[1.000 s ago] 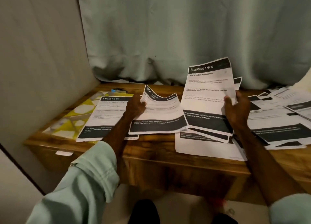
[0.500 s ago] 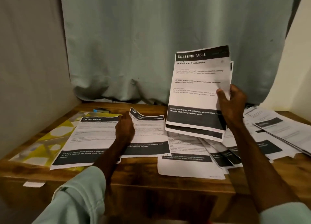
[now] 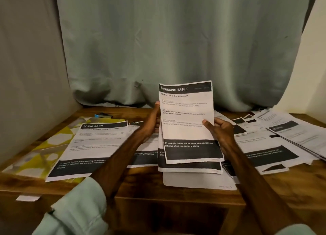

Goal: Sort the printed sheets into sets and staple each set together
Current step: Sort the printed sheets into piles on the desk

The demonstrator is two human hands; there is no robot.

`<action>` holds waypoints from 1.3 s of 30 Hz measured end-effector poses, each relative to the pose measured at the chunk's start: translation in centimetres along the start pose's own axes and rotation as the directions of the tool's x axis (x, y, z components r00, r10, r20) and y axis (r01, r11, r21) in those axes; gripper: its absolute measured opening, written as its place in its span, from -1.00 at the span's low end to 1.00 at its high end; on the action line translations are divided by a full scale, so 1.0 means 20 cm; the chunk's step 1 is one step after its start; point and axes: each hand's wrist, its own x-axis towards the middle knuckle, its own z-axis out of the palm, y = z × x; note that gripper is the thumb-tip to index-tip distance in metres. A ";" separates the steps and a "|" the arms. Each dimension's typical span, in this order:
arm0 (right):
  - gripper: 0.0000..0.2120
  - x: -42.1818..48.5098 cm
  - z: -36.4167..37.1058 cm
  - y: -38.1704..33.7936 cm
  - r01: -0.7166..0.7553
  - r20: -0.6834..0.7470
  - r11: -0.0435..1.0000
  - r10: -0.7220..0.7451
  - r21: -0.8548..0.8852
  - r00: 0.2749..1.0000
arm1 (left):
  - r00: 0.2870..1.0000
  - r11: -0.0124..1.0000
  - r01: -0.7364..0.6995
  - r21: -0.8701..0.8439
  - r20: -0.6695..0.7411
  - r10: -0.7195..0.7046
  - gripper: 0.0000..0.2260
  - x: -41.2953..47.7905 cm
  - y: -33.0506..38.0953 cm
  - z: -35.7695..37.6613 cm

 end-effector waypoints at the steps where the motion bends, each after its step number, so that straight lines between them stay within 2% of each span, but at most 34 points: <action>1: -0.80 0.00 0.00 0.02 -0.011 0.002 1.000 0.011 -0.021 1.000 | 1.000 0.998 0.006 -0.062 0.029 -0.004 -0.52 0.00 0.00 0.03; 3: -0.83 0.00 0.00 0.06 -0.013 -0.006 0.996 0.012 -0.083 1.000 | 0.999 0.993 0.015 -0.120 0.051 -0.009 -0.56 0.00 -0.03 0.05; 5: -0.81 0.00 -0.01 0.08 0.014 -0.039 0.993 -0.018 -0.118 0.999 | 0.999 0.995 0.029 -0.092 0.040 -0.025 -0.61 0.00 -0.07 0.06; 7: -0.82 0.02 -0.03 0.10 0.046 -0.104 0.991 -0.059 -0.125 0.993 | 1.000 1.000 0.019 0.024 -0.012 -0.018 -0.58 0.00 -0.13 0.05; 8: -0.81 0.03 -0.05 0.11 0.051 -0.134 0.989 -0.069 -0.137 0.988 | 0.998 0.987 -0.029 0.158 -0.059 0.038 -0.57 0.01 -0.15 0.02; 9: -0.78 0.04 -0.06 0.12 0.054 -0.153 0.986 -0.078 -0.157 0.985 | 0.988 0.933 -0.091 0.347 -0.087 0.129 -0.59 0.03 -0.18 -0.03; 10: -0.75 0.05 -0.07 0.14 0.057 -0.154 0.982 -0.086 -0.183 0.984 | 0.976 0.822 -0.122 0.556 -0.081 0.200 -0.66 0.05 -0.19 -0.09; 11: -0.73 0.06 -0.07 0.16 0.060 -0.149 0.977 -0.091 -0.205 0.985 | 0.975 0.664 -0.117 0.738 -0.043 0.220 -0.72 0.07 -0.19 -0.16; 12: -0.71 0.06 -0.06 0.17 0.060 -0.145 0.973 -0.094 -0.221 0.985 | 0.982 0.491 -0.086 0.867 -0.010 0.189 -0.68 0.10 -0.18 -0.23; 13: -0.69 0.06 -0.05 0.18 0.063 -0.147 0.971 -0.099 -0.232 0.984 | 0.993 0.359 -0.057 0.932 0.014 0.120 -0.55 0.13 -0.17 -0.30; 14: -0.68 0.06 -0.04 0.19 0.069 -0.148 0.967 -0.107 -0.244 0.983 | 1.000 0.265 -0.009 0.964 0.002 0.027 -0.41 0.15 -0.15 -0.36; 16: -0.66 0.05 -0.02 0.19 0.085 -0.141 0.960 -0.126 -0.267 0.982 | 0.992 0.167 0.067 0.984 -0.048 -0.115 -0.20 0.22 -0.13 -0.46; 19: -0.65 0.04 0.00 0.21 0.095 -0.119 0.949 -0.136 -0.301 0.984 | 0.963 0.159 0.105 0.982 -0.061 -0.261 -0.01 0.33 -0.13 -0.52; 22: -0.68 0.02 0.00 0.23 0.101 -0.097 0.947 -0.137 -0.306 0.986 | 0.942 0.140 0.070 0.988 -0.019 -0.335 -0.01 0.38 -0.09 -0.50; 29: -0.65 0.02 0.01 0.23 0.113 -0.101 0.949 -0.149 -0.296 0.984 | 0.948 -0.082 0.046 0.996 -0.069 -0.310 -0.03 0.42 -0.07 -0.44; 31: -0.66 0.02 0.01 0.22 0.118 -0.101 0.951 -0.152 -0.286 0.983 | 0.945 -0.096 0.041 0.995 -0.070 -0.320 -0.06 0.43 -0.05 -0.42; 33: -0.67 0.02 0.00 0.22 0.127 -0.098 0.952 -0.160 -0.278 0.982 | 0.950 -0.064 0.042 0.997 -0.060 -0.306 -0.07 0.44 -0.05 -0.40; 35: -0.65 0.02 0.00 0.23 0.130 -0.094 0.953 -0.161 -0.272 0.983 | 0.957 -0.007 0.046 0.999 -0.046 -0.285 0.00 0.45 -0.06 -0.42; 36: -0.63 0.02 0.00 0.22 0.129 -0.093 0.955 -0.159 -0.268 0.983 | 0.960 0.068 0.060 0.996 -0.039 -0.276 0.05 0.46 -0.07 -0.43; 39: -0.62 0.02 0.01 0.22 0.117 -0.096 0.960 -0.145 -0.253 0.985 | 0.976 0.374 0.086 0.923 -0.003 -0.217 0.25 0.46 -0.10 -0.45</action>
